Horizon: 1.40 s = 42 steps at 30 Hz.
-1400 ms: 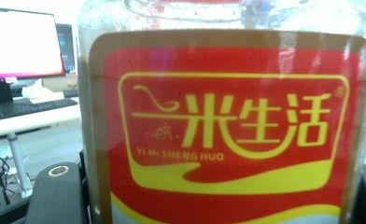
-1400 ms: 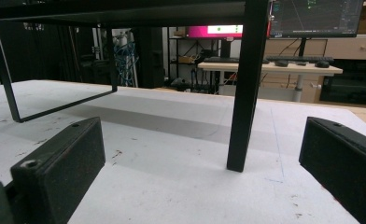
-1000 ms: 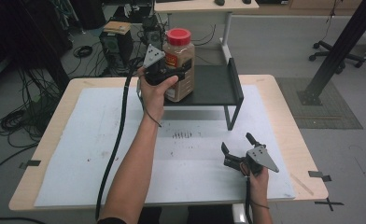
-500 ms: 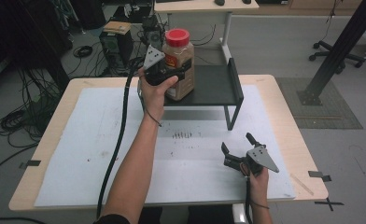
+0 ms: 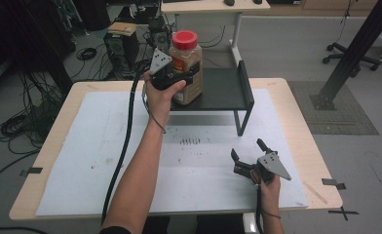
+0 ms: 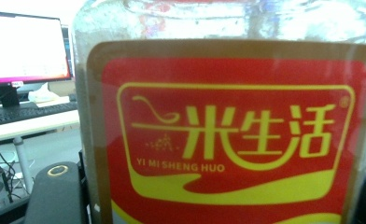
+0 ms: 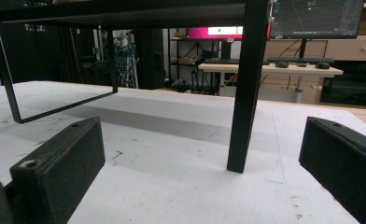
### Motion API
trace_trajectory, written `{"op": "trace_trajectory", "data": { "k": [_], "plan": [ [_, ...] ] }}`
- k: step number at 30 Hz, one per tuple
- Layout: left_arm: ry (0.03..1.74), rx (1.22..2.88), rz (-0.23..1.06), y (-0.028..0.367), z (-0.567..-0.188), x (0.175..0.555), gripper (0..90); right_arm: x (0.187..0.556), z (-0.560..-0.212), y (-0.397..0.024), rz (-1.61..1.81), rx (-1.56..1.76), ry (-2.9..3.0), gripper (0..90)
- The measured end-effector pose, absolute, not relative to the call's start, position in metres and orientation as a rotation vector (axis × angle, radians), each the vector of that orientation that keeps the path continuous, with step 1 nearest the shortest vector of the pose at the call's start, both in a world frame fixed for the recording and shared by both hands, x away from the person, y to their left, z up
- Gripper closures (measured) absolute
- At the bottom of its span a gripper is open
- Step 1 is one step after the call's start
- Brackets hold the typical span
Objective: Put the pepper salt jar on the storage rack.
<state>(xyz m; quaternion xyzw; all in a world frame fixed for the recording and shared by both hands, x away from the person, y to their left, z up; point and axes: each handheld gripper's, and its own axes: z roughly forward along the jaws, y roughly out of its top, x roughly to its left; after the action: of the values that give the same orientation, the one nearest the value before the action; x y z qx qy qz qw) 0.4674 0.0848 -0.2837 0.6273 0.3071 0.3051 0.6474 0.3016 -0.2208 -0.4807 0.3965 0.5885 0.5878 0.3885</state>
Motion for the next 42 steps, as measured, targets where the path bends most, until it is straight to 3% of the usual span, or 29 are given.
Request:
{"op": "trace_trajectory", "data": {
  "k": [42],
  "plan": [
    [0.711, 1.412, 0.723, 0.0826, -0.2850, 0.4658, 24.1, 0.3015, -0.4807, -0.2208, 1.494, 1.007, 1.496, 0.2]
  ]
}}
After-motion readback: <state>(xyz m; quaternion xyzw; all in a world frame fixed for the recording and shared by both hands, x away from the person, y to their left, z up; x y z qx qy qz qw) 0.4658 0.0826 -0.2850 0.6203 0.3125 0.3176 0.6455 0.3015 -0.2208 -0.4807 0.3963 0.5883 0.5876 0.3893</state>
